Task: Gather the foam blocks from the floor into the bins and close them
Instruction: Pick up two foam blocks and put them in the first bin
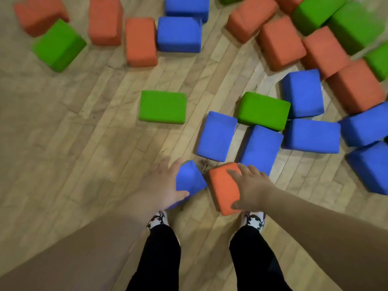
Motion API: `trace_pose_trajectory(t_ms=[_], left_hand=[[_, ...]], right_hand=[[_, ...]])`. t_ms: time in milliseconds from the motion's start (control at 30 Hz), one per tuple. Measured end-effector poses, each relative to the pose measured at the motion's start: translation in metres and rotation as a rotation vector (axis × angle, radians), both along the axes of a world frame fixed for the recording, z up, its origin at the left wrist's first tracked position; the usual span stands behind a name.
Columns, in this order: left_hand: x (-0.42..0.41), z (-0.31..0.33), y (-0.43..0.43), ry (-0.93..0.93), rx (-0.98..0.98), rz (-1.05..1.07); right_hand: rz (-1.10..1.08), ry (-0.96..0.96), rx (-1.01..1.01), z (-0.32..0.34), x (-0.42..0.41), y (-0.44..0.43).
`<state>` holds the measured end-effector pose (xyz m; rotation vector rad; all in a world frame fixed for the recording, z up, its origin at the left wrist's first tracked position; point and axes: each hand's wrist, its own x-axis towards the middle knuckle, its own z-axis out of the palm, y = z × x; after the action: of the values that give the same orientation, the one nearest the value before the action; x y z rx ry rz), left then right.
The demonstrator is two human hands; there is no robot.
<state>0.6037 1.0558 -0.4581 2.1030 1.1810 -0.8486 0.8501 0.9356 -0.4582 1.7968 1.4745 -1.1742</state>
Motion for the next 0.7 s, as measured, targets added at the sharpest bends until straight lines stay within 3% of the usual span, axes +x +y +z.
trace_pose_trajectory(t_ms=[200,333,500,700], left_hand=[[-0.015,-0.184,0.013,-0.006,-0.046,-0.006],[-0.03,-0.273,0.006,0.023,-0.117,0.029],[-0.046,-0.333,-0.01,0.024,-0.165,0.091],[-0.052,-0.338,-0.031,0.055,-0.127,0.019]], right_hand=[[0.092,-0.013,-0.008,-0.184,-0.004,0.013],[0.198,-0.022,-0.015,-0.271,-0.005,0.003],[0.266,-0.066,0.176,-0.32,-0.007,-0.016],[0.308,-0.102,0.176,-0.318,-0.002,-0.019]])
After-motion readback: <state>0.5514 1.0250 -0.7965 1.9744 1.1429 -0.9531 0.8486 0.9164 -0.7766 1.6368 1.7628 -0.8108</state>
